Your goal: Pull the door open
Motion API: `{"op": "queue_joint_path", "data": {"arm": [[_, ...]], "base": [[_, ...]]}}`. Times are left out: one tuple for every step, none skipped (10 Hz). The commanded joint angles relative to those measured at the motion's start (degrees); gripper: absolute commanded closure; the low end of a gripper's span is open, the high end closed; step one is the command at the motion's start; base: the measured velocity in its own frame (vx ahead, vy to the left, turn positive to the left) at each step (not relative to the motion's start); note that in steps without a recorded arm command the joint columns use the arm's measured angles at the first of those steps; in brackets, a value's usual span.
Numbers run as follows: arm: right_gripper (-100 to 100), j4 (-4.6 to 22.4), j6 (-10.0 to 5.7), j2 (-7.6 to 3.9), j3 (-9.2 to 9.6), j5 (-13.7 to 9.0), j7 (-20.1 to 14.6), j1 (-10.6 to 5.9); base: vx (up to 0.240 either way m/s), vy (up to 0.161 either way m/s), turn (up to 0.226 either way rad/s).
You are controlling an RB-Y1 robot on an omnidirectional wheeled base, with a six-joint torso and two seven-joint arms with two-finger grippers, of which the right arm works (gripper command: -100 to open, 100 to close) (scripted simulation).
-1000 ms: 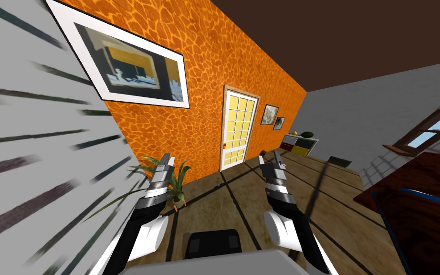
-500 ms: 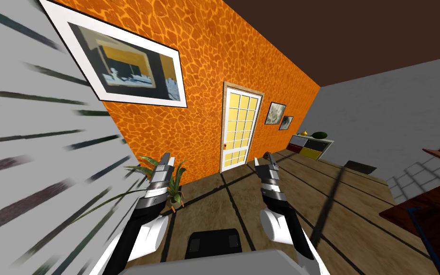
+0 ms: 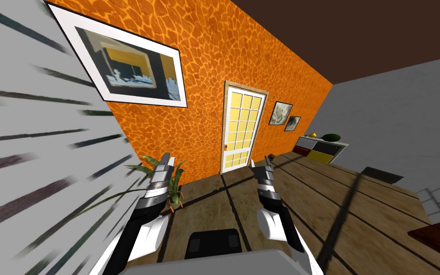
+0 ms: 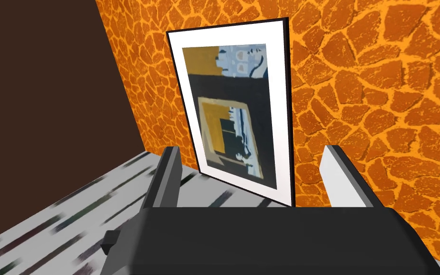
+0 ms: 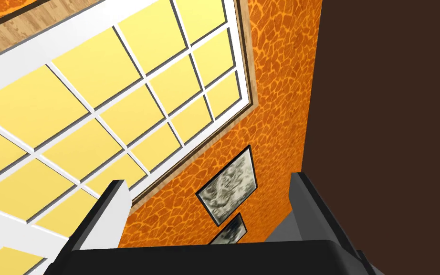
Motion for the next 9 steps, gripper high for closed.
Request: {"op": "queue_joint_path", "data": {"arm": [[-100,2.4,-1.02,-0.34,0.73,-0.9,-1.6,-0.68],[-100,3.7,-1.48,-0.63,1.08,-1.6,-2.6,-1.09],[-100,5.0,-1.94,-0.91,1.42,-2.2,-3.6,-1.5],[-100,6.3,-2.42,-1.19,1.78,-2.9,-4.6,-1.92],[-100,7.8,-2.93,-1.47,2.16,-3.6,-5.7,-2.37],[-100,9.2,-3.44,-1.76,2.53,-4.3,-6.7,-2.82],[-100,10.6,-3.95,-2.04,2.91,-5.0,-7.8,-3.27],[-100,12.1,-4.46,-2.32,3.29,-5.7,-8.9,-3.72],[-100,13.6,-4.97,-2.6,3.68,-6.5,-10.0,-4.17]], "base": [[0.062,-0.091,0.104],[0.073,-0.103,0.106],[0.076,-0.118,0.104],[0.085,-0.104,0.13],[0.105,-0.095,0.096],[0.085,-0.097,0.101],[0.068,-0.109,0.115],[0.055,-0.099,0.157],[0.063,-0.105,0.138]]}}
